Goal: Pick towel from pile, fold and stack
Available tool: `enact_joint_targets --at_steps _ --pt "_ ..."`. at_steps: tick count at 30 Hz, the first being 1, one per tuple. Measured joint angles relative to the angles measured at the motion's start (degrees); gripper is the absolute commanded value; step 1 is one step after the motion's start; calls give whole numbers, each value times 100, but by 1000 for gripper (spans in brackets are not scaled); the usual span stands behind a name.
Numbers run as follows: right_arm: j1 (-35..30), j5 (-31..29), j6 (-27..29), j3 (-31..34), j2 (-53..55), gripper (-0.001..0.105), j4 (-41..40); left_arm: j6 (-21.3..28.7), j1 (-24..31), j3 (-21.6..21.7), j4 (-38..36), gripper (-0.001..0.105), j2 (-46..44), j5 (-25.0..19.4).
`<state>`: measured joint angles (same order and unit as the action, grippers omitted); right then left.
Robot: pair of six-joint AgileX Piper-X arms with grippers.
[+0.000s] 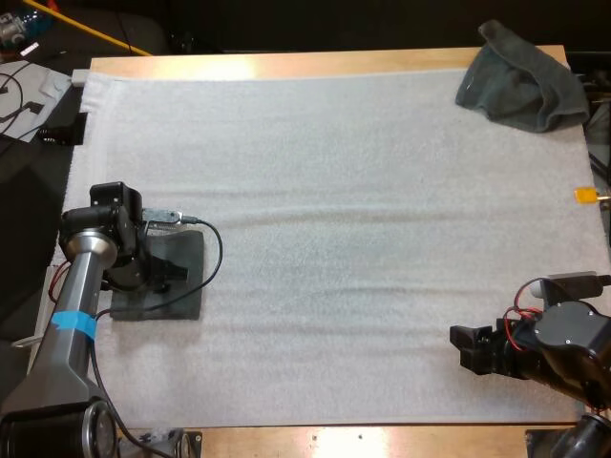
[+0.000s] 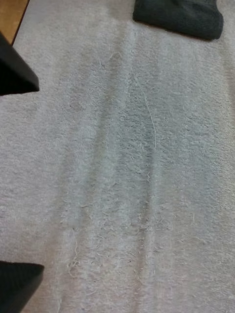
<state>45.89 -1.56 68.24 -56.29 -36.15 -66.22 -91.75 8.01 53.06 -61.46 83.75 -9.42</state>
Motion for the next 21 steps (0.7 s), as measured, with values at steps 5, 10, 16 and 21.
enact_joint_targets --at_steps 5,10,16,21 --pt "0 0 0 0 0 67 0 -23 0 24 20 64 -5 -62" --pt "0 0 0 0 0 67 0 -108 0 37 20 63 -100 488" --pt "0 0 0 0 0 67 0 -143 0 -122 137 63 -99 770" --pt "0 0 -4 0 0 67 0 -183 3 -469 402 63 -93 774"
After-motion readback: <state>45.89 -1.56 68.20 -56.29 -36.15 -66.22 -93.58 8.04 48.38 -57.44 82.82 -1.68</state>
